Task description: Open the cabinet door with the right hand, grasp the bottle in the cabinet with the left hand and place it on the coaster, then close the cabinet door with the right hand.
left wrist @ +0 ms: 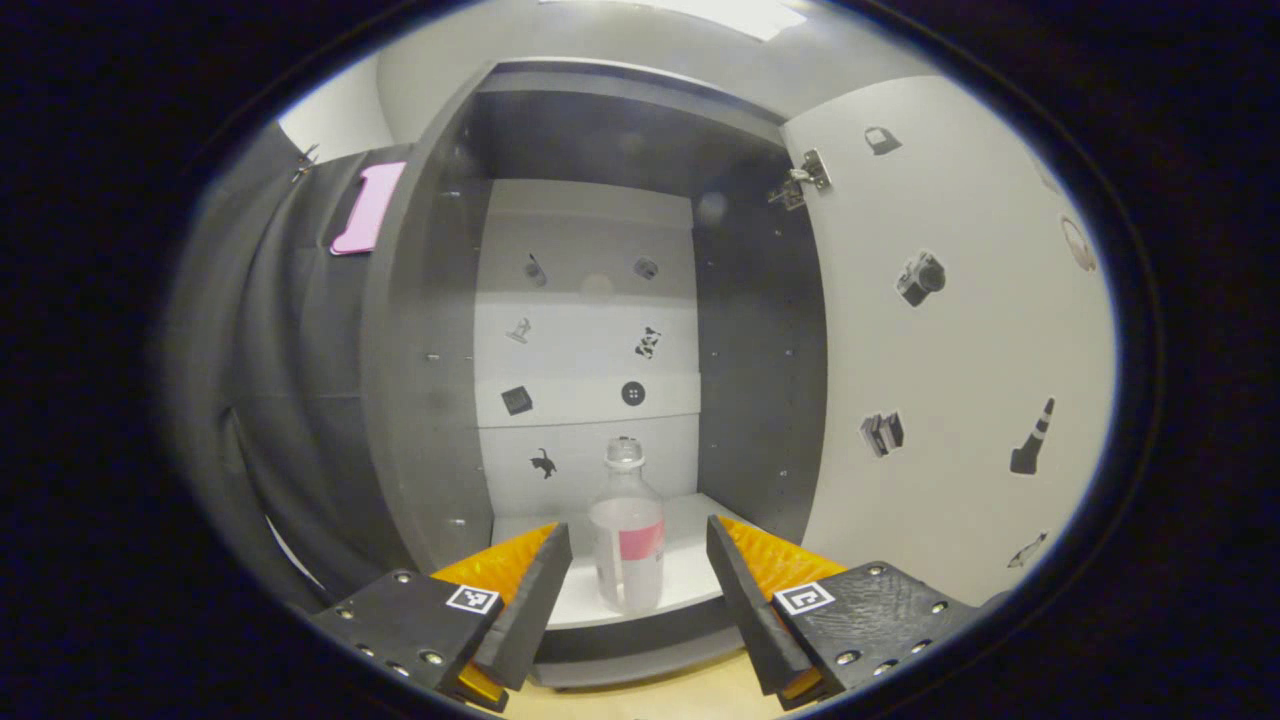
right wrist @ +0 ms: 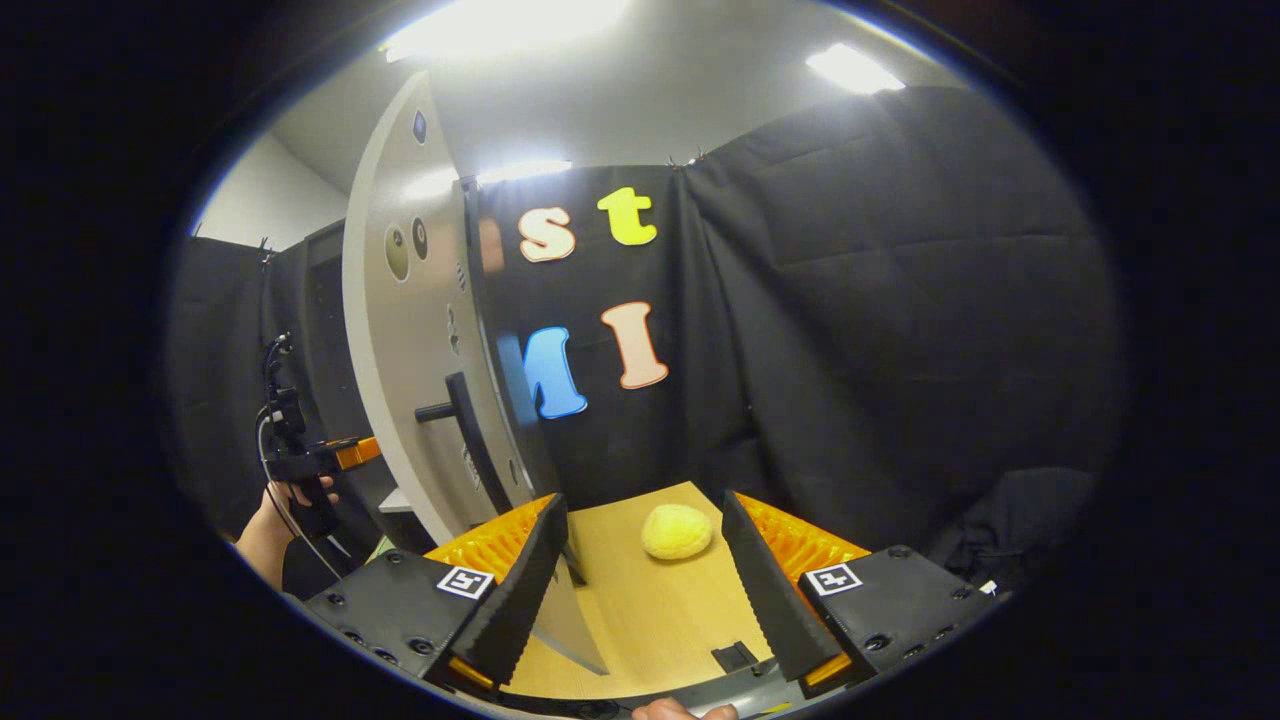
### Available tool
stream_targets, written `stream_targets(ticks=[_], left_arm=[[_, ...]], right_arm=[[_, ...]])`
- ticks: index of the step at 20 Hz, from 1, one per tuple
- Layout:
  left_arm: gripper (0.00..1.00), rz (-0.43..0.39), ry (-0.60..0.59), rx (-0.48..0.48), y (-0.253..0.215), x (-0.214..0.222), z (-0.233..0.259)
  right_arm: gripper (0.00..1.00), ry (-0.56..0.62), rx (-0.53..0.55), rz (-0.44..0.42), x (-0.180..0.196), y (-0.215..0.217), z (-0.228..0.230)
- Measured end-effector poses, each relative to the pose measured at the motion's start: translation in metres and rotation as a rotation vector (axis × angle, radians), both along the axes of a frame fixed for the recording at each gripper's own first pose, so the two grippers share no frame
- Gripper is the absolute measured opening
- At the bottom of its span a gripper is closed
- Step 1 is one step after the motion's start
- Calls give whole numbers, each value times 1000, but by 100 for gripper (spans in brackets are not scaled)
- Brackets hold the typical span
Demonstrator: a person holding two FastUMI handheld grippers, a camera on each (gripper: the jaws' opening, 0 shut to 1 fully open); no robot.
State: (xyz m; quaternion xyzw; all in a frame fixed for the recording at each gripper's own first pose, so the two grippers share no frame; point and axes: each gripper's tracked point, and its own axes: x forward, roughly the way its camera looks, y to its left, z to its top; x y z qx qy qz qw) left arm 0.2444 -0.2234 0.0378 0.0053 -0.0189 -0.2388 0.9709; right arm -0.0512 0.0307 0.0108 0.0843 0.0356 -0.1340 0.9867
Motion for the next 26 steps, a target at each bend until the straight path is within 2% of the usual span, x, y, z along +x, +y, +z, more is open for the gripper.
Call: stream_targets(ticks=[4,5,6,9,15,20,21,26], left_arm=[[84,-46,28,15,-17,38,-15],[82,-55,35,23,-21,46,-19],[84,-66,39,27,-25,53,-22],[82,-85,49,44,-32,73,-31],[84,-121,72,47,-40,100,-47],[84,-160,70,34,-45,104,-51],[73,-164,69,33,-46,101,-52],[70,-134,17,5,-30,61,-42]], right_arm=[[97,-11,-13,-149,-22,-19,2],[97,-16,-12,-182,-28,-20,3],[97,-21,-7,-208,-33,-21,3],[97,-27,-16,-292,-47,-25,4],[97,1,-1,-388,-64,-20,-4],[97,13,-1,-420,-62,-20,-9],[97,18,-6,-417,-60,-22,-10],[97,11,-8,-299,-24,-41,-13]])
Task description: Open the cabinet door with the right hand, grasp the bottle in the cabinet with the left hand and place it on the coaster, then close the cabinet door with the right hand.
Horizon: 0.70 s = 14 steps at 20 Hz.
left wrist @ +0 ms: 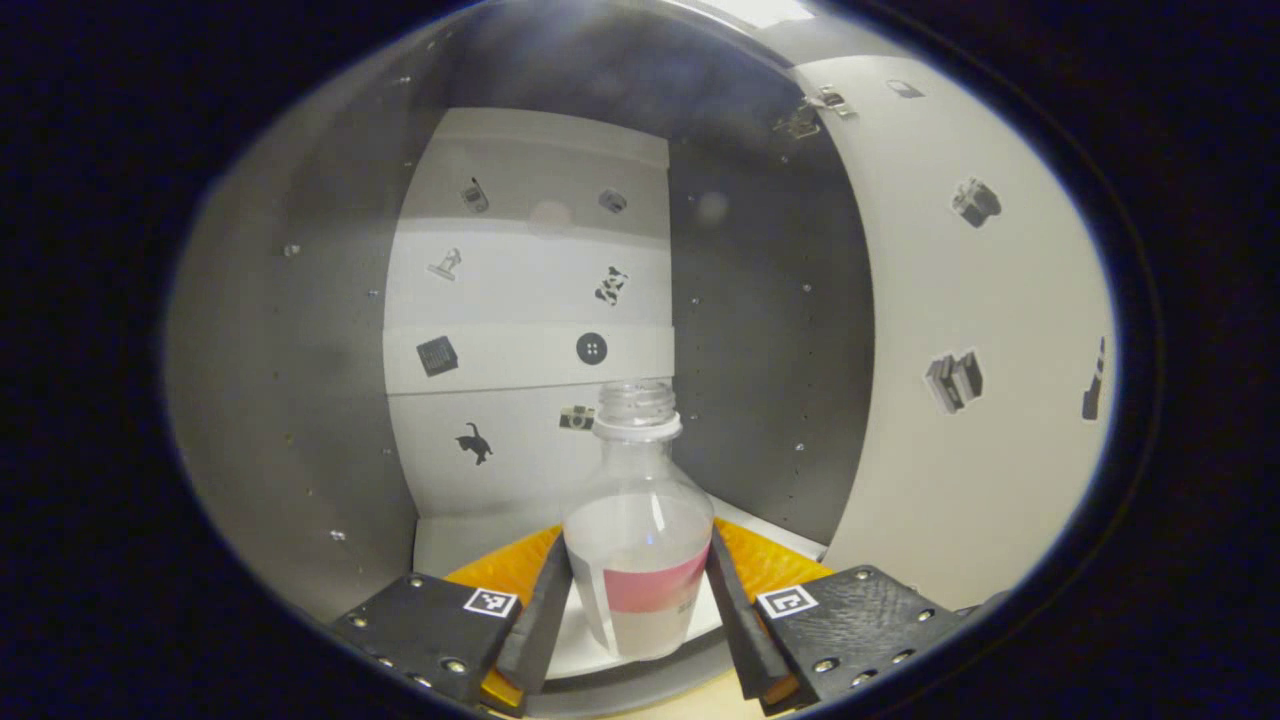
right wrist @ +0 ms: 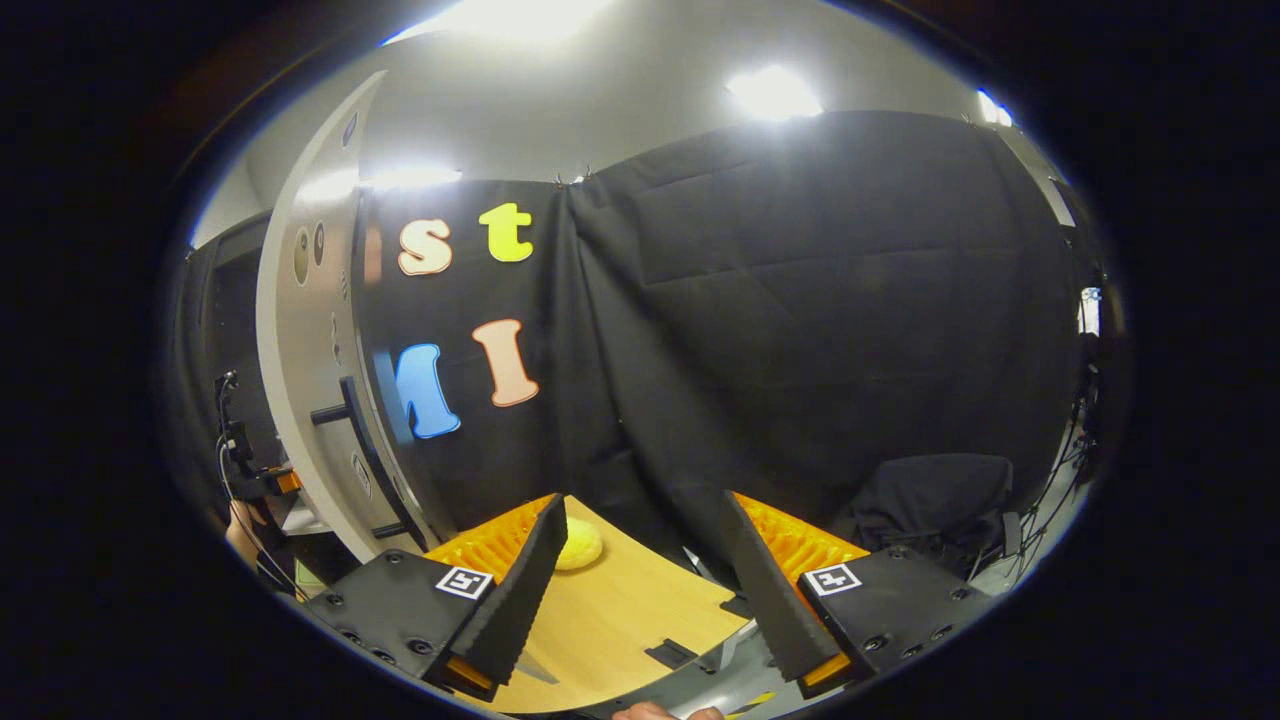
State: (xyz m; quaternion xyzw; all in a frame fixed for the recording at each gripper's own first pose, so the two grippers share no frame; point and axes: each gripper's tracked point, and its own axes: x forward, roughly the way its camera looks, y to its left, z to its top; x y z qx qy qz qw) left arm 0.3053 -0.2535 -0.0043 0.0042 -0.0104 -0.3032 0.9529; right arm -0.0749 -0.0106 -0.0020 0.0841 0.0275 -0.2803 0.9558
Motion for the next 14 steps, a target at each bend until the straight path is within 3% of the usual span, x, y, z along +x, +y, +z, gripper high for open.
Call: stream_targets(ticks=[2,7,12,14], left_arm=[[73,54,-17,-15,16,-25,5],[70,243,-84,-71,74,-111,-2],[70,473,-42,-61,139,-195,-99],[72,528,-5,-33,152,-218,-146]], right_arm=[[97,-15,-17,74,20,-15,-1],[97,0,-28,300,67,-40,-9],[97,-2,-71,453,98,-46,-22],[98,15,-52,493,107,-45,-31]])
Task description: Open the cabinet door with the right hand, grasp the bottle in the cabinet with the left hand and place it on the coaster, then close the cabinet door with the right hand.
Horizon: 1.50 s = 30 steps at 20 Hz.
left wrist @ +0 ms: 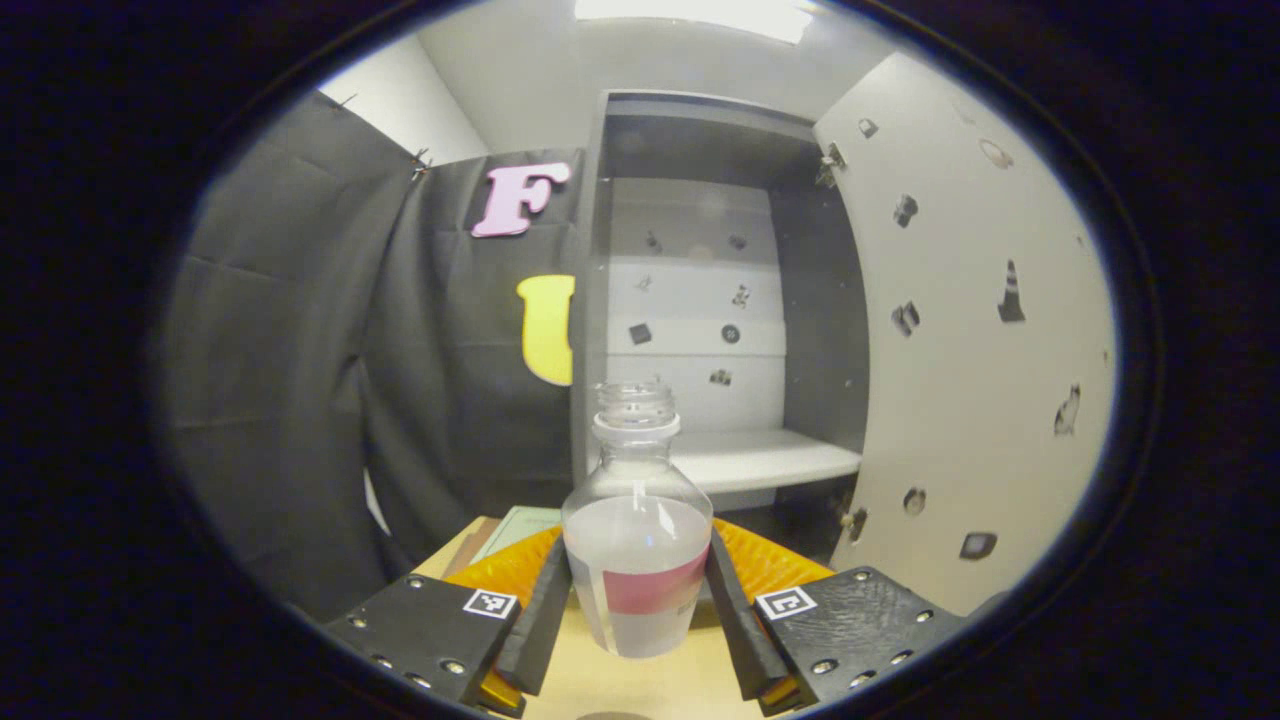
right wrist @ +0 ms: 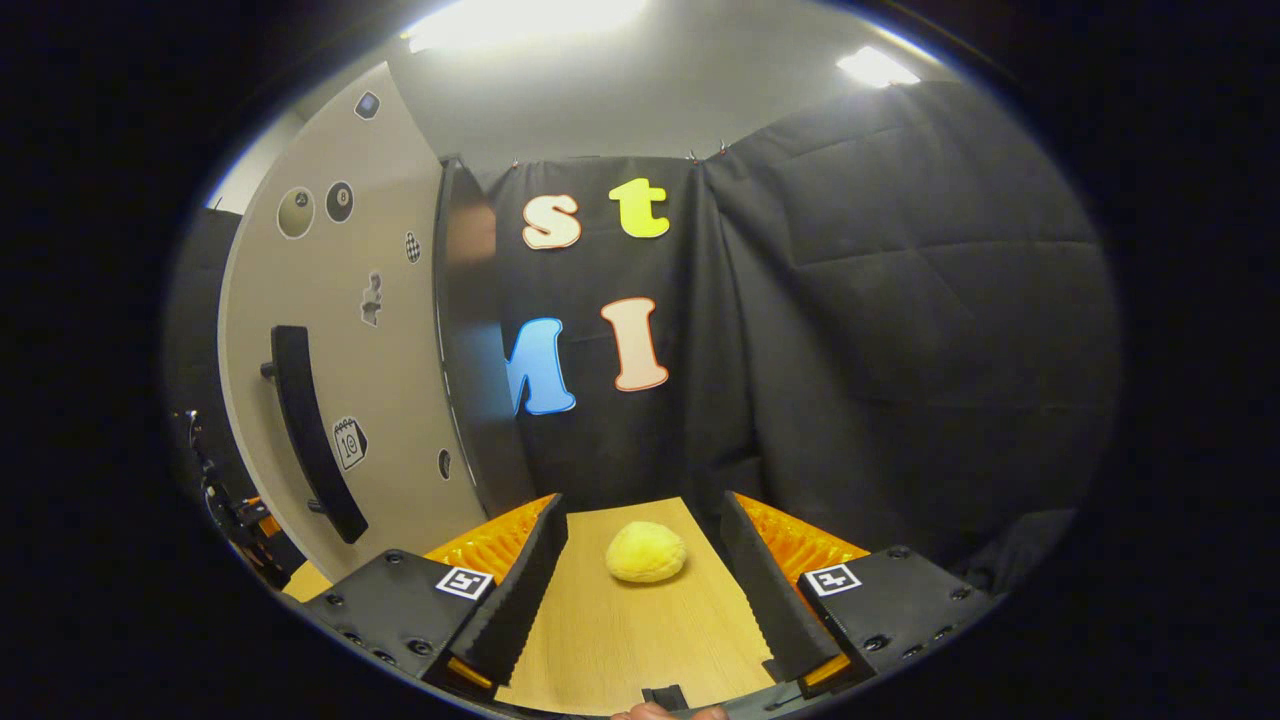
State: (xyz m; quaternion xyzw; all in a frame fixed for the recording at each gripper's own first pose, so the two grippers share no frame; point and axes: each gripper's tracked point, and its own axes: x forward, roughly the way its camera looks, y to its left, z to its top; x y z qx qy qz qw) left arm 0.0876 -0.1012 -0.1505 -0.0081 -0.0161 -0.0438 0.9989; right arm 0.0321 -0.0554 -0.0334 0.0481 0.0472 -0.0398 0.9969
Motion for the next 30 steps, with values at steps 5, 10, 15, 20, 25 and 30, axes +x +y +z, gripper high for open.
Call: stream_targets(ticks=[5,10,15,20,25,30], left_arm=[[70,72,74,-34,16,-27,-96],[70,83,77,-29,17,-25,-160],[72,79,80,-22,14,-19,-198],[70,72,121,3,8,-19,-230],[70,75,142,4,7,-27,-241],[75,84,168,-32,8,-33,-239]], right_arm=[[97,-9,39,14,11,0,-13],[97,9,24,-19,10,-7,-31],[97,56,-21,-21,10,-7,-53],[97,92,-31,-10,12,-2,-67],[97,99,-29,-14,12,-3,-73],[98,115,7,-5,14,1,-82]])
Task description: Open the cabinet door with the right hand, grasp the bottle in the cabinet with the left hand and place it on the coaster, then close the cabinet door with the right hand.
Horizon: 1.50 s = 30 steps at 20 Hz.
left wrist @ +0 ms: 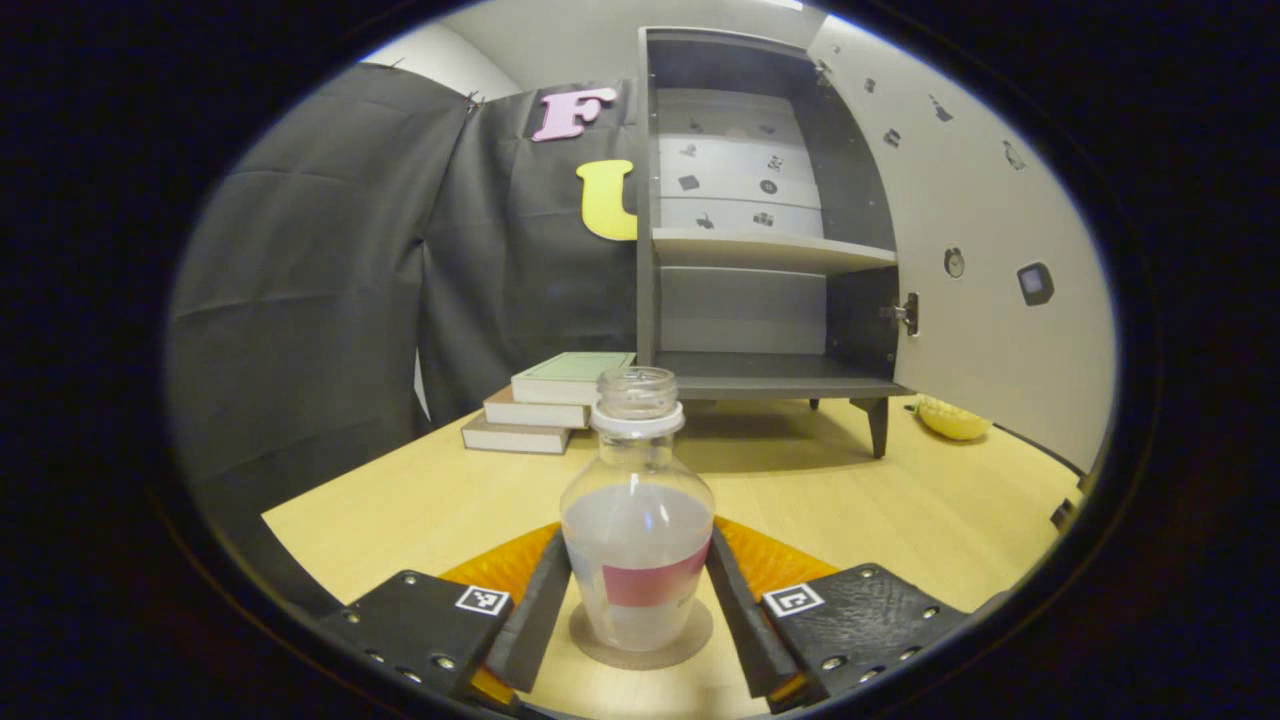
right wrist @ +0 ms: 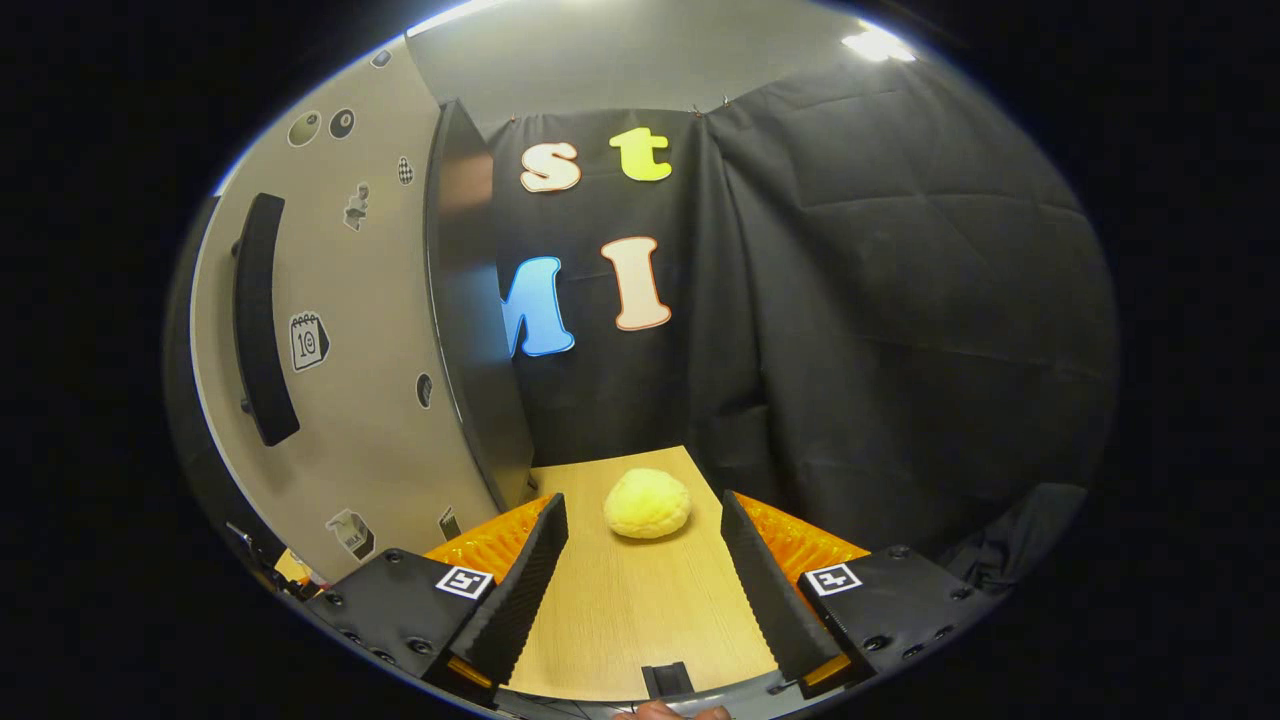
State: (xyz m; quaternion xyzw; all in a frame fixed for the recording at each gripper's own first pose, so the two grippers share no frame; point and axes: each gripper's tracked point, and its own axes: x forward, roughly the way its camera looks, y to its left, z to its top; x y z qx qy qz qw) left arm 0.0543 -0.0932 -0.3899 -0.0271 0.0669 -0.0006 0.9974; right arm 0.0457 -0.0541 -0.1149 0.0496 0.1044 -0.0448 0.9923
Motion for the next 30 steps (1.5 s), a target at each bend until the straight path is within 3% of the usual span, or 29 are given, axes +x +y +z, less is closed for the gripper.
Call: stream_targets(ticks=[2,7,13,17,23,28,30], left_arm=[[85,13,-15,7,2,-3,12],[82,21,-56,-11,7,-14,49],[82,7,-141,-23,3,-43,127],[82,38,-110,-3,5,-69,174],[82,60,-78,-73,12,-108,248],[84,89,-88,-141,39,-122,295],[82,101,-50,-126,51,-121,294]], right_arm=[[97,1,4,8,1,3,-1],[97,-5,5,27,1,7,-2],[97,-12,26,52,5,11,2],[97,-53,21,89,6,19,26],[97,-110,-33,182,-4,44,72],[97,-111,-3,177,-12,61,86],[97,-129,14,166,-11,68,98]])
